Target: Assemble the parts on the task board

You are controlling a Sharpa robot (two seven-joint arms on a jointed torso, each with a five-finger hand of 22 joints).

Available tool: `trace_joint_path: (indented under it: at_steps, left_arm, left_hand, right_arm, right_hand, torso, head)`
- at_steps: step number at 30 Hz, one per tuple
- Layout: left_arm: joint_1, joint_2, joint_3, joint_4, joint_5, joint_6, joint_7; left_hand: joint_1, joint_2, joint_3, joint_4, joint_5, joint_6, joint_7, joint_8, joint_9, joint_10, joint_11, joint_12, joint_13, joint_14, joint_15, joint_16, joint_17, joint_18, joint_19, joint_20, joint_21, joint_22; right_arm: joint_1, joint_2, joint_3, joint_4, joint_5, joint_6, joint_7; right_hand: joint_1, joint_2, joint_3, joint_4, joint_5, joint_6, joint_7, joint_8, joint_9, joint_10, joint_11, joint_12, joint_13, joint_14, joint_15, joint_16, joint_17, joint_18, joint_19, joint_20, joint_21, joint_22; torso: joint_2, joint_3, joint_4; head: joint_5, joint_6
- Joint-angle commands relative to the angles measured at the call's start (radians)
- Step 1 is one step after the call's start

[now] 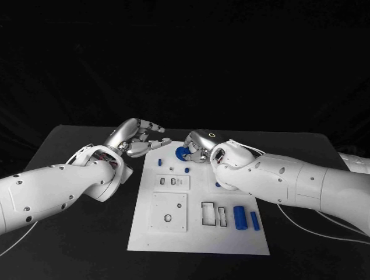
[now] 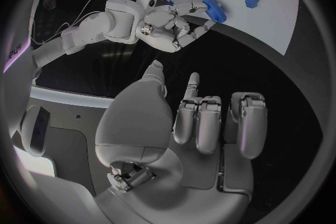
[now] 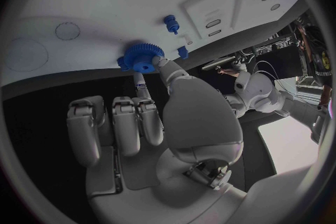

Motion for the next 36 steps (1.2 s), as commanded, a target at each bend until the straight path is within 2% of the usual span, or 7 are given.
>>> trace_joint_path:
  at_steps: [1,13,16,20,24,27,36]
  left_arm:
    - [0.002,0.001,0.001,0.004,-0.003,-0.006,0.005]
    - [0.002,0.001,0.001,0.003,-0.003,-0.005,0.004]
    - [0.002,0.002,0.001,0.001,-0.003,-0.005,0.004]
    - [0.002,0.003,0.001,-0.001,-0.003,-0.004,0.005]
    - [0.002,0.005,0.001,-0.006,-0.003,-0.004,0.006]
    - [0.002,0.006,0.001,-0.013,-0.003,-0.004,0.007]
    - [0.001,0.015,0.0,-0.033,-0.003,-0.003,0.007]
  left_hand:
    - [0.003,0.01,0.006,-0.002,-0.006,0.005,-0.001,-0.004,-0.001,0.104,0.004,0.002,0.263,0.102,0.004,0.003,0.263,-0.007,0.105,0.007,0.002,0.264]
    - [0.003,0.01,0.006,-0.002,-0.006,0.005,-0.002,-0.004,-0.001,0.104,0.004,0.002,0.263,0.102,0.004,0.003,0.263,-0.007,0.105,0.007,0.002,0.264]
    - [0.003,0.01,0.006,-0.002,-0.006,0.005,-0.002,-0.004,-0.001,0.104,0.004,0.002,0.263,0.102,0.004,0.003,0.263,-0.007,0.105,0.007,0.002,0.264]
    - [0.003,0.01,0.006,-0.002,-0.006,0.005,-0.002,-0.004,-0.001,0.104,0.004,0.002,0.263,0.102,0.004,0.003,0.263,-0.007,0.105,0.007,0.002,0.264]
    - [0.003,0.01,0.006,-0.002,-0.006,0.005,-0.002,-0.004,-0.001,0.104,0.004,0.002,0.263,0.102,0.004,0.003,0.263,-0.007,0.105,0.007,0.002,0.264]
    - [0.003,0.01,0.006,-0.002,-0.006,0.005,-0.002,-0.004,-0.001,0.104,0.004,0.002,0.263,0.102,0.004,0.003,0.263,-0.007,0.105,0.007,0.002,0.264]
    - [0.003,0.01,0.006,-0.002,-0.006,0.005,-0.002,-0.004,-0.001,0.104,0.004,0.002,0.263,0.102,0.004,0.003,0.263,-0.007,0.105,0.007,0.002,0.264]
  right_arm:
    - [-0.002,0.004,0.0,-0.004,-0.018,0.02,0.006]
    - [-0.005,0.006,-0.001,-0.007,-0.014,0.043,0.001]
    - [-0.006,0.004,-0.001,-0.005,-0.012,0.032,0.002]
    - [-0.006,-0.006,-0.001,0.007,-0.007,-0.03,0.018]
    - [0.002,-0.041,0.0,0.057,0.02,-0.11,0.047]
    - [0.024,-0.091,0.0,0.119,0.077,-0.146,0.067]
    - [0.081,-0.273,-0.001,0.249,0.278,-0.097,0.068]
  right_hand:
    - [0.006,-0.002,0.005,0.002,-0.004,0.005,0.003,-0.002,0.004,0.106,-0.004,0.003,0.263,0.104,0.0,0.004,0.264,-0.007,0.105,-0.001,0.004,0.263]
    - [0.001,-0.004,0.006,0.002,-0.013,-0.001,0.005,-0.007,0.005,0.106,-0.002,0.003,0.263,0.104,0.001,0.004,0.264,-0.007,0.105,0.0,0.004,0.263]
    - [-0.008,-0.015,0.007,0.002,-0.037,-0.087,0.017,-0.029,-0.013,0.106,0.009,0.003,0.263,0.104,0.008,0.004,0.264,-0.007,0.105,0.005,0.004,0.263]
    - [-0.012,-0.021,0.004,0.0,-0.07,-0.184,0.011,-0.03,-0.033,0.106,0.006,0.003,0.263,0.104,0.009,0.004,0.264,-0.007,0.105,0.009,0.004,0.263]
    - [-0.015,-0.023,0.0,0.002,-0.085,-0.198,0.006,-0.028,-0.035,0.106,0.001,0.003,0.263,0.104,0.007,0.004,0.264,-0.007,0.105,0.007,0.004,0.263]
    - [-0.03,-0.022,-0.007,0.013,-0.092,-0.19,0.002,-0.021,-0.032,0.106,-0.003,0.003,0.263,0.104,0.003,0.004,0.264,-0.007,0.105,0.004,0.004,0.263]
    - [-0.067,-0.006,-0.017,0.043,-0.093,-0.136,0.002,-0.002,-0.02,0.106,-0.004,0.003,0.263,0.104,0.001,0.004,0.264,-0.007,0.105,0.001,0.004,0.263]
  torso:
    - [0.0,0.0,-0.0013]
    - [-0.001,0.0004,-0.0018]
    - [-0.002,0.0003,-0.0014]
    - [-0.001,0.0009,-0.0011]
    - [-0.003,0.0023,-0.0025]
    - [-0.004,0.0025,-0.0032]
    - [-0.012,0.0018,-0.0121]
  head:
    - [0.002,-0.001]
    - [0.004,-0.005]
    - [0.002,-0.004]
    - [0.0,0.001]
    - [0.003,0.004]
    - [0.001,0.006]
    - [-0.024,0.005]
